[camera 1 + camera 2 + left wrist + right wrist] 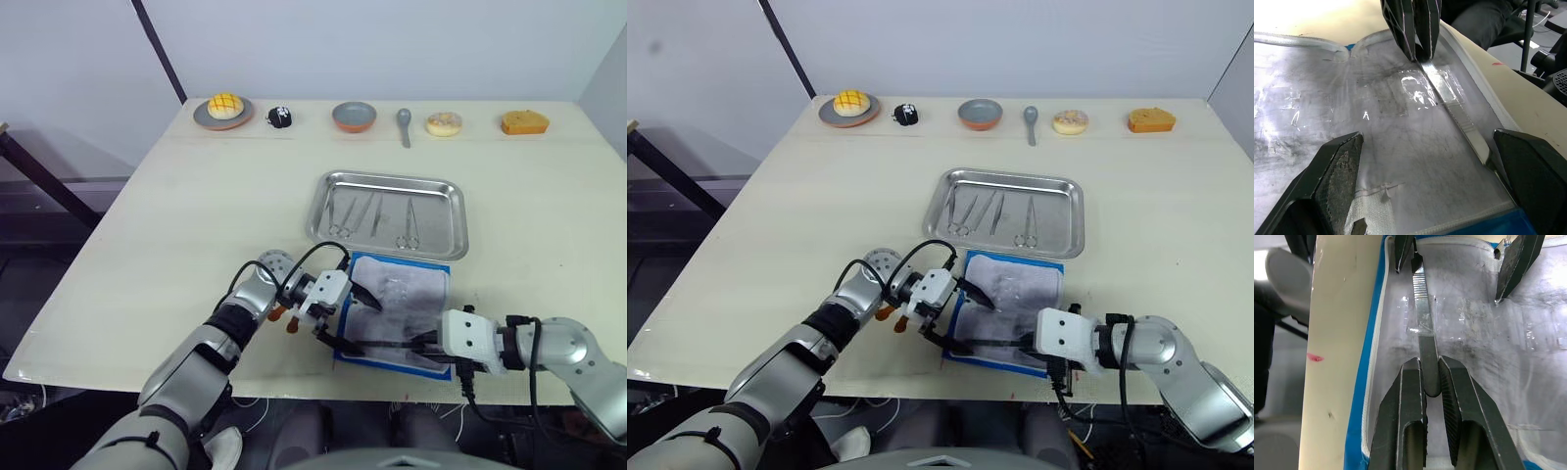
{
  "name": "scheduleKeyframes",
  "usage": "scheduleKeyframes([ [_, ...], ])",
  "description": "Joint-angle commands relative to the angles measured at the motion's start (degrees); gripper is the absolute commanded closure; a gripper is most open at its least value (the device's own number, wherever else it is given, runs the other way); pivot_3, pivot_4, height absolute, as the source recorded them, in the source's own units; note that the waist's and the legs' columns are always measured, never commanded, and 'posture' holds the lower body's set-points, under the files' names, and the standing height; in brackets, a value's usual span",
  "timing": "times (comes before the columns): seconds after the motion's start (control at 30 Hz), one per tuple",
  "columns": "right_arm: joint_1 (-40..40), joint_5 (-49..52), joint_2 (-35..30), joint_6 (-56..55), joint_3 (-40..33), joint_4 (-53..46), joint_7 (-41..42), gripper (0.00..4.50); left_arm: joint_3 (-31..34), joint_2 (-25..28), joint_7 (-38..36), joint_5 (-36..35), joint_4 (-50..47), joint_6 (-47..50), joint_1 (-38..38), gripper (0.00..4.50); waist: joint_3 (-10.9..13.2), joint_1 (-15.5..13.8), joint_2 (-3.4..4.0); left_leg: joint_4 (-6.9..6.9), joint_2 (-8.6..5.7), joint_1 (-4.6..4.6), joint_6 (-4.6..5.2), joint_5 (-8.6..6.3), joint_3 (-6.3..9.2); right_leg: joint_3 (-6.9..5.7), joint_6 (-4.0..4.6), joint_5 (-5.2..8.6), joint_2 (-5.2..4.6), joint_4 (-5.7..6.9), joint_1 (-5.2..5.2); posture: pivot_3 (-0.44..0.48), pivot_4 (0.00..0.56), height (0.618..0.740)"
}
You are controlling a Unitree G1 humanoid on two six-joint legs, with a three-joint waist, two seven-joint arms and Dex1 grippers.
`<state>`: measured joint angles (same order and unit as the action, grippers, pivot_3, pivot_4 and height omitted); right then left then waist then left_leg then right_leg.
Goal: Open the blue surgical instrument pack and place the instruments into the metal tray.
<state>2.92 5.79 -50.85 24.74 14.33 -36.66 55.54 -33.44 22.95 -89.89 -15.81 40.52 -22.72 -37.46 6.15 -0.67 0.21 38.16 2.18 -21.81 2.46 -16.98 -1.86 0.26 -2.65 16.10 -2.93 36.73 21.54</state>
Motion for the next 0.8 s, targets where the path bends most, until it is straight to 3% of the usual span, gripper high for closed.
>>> scheduleKeyframes([
  [0.03, -1.3, -1.8, -1.9, 0.1, -0.4, -3.7, 0.0, 4.45, -3.9, 0.1, -2.6, 5.7, 6.0, 1.3, 4.6, 0.00, 0.0, 0.0, 0.01, 0.02, 0.00, 0.00, 0.00, 0.00, -0.01, 0.02, 0.00, 0.00, 0.00, 0.01, 0.00, 0.000, 0.150, 0.732],
  [0.4, 0.2, -0.6, -6.3, -0.5, -6.1, -4.2, 0.9, 4.45, -3.6, -0.3, -2.6, 6.1, 6.8, 1.2, 4.3, 0.00, 0.0, 0.0, 0.01, 0.12, 0.00, 0.00, 0.00, 0.00, -0.03, 0.05, 0.00, 0.00, 0.00, 0.05, 0.00, 0.000, 0.150, 0.732],
  [0.8, 9.6, 2.9, -10.5, -4.4, -19.3, -4.0, 4.6, 4.45, -3.0, -1.1, -2.6, 6.8, 8.0, 0.8, 4.1, 0.00, 0.0, -0.1, 0.04, 0.15, -0.02, 0.02, 0.00, 0.00, -0.13, 0.17, -0.01, 0.00, -0.02, 0.05, -0.08, 0.000, 0.150, 0.732],
])
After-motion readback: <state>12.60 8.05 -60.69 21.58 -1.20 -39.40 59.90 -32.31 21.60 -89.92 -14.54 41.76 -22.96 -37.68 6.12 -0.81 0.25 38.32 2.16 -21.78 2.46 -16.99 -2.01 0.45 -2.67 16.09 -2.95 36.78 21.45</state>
